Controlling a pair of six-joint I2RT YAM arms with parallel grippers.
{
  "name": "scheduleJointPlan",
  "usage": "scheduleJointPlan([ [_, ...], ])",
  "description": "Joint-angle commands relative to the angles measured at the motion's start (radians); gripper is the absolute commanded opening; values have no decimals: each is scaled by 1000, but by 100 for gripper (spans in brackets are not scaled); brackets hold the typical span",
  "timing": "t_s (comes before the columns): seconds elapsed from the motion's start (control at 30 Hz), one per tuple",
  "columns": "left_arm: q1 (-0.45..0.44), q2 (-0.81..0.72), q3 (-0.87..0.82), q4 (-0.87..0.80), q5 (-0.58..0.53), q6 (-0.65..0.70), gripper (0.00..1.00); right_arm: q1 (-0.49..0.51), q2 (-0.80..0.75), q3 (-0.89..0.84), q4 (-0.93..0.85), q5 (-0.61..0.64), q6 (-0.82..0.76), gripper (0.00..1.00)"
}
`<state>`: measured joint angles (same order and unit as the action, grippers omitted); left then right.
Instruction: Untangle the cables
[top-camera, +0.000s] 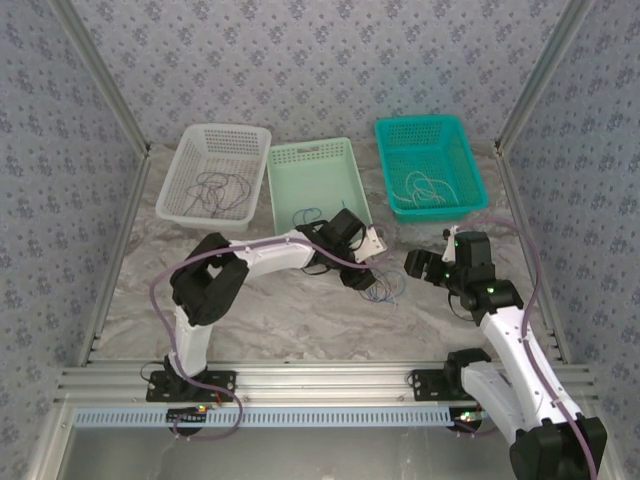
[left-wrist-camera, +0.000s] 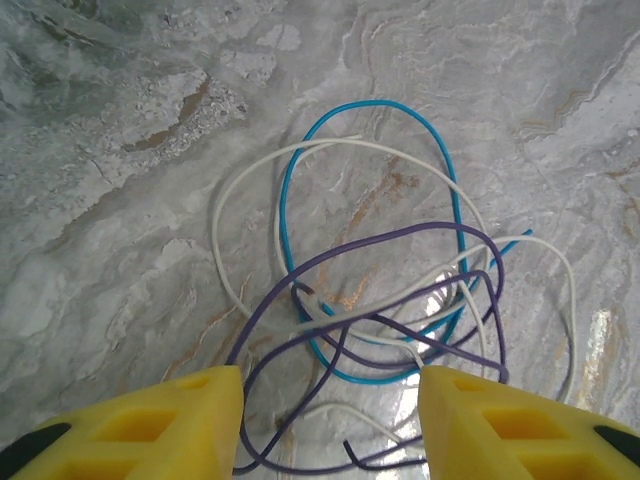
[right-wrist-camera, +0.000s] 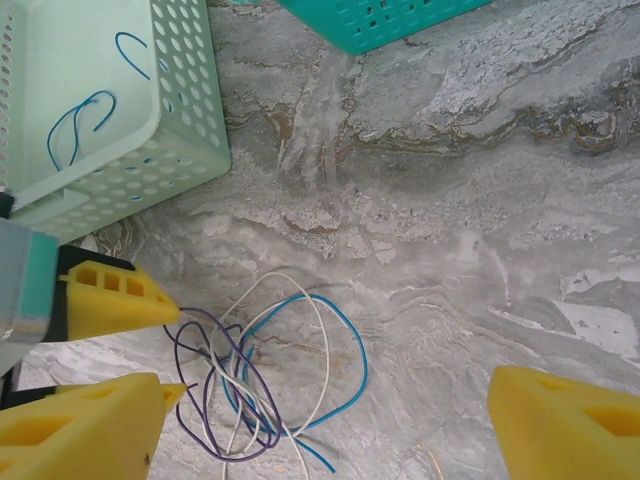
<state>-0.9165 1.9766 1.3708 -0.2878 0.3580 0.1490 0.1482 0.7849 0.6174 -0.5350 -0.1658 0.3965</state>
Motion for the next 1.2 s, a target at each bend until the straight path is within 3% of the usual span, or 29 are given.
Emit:
scheduleJointPlan([
  [0.0,-7,-81,-14,4,-34,9,50,-8,-9,-10,-4,-15,7,86],
  [0.33,-2,2,64,-64,-20,58,51,-9,6,5,-4,-23,9,87],
  [0.8,10,83,106,-35,3,44,47,-12,-3,11,-25,-14,8,87],
  [1.17,5,29,47,13,21,10,4,-12,-4,7,-25,-15,15,87],
])
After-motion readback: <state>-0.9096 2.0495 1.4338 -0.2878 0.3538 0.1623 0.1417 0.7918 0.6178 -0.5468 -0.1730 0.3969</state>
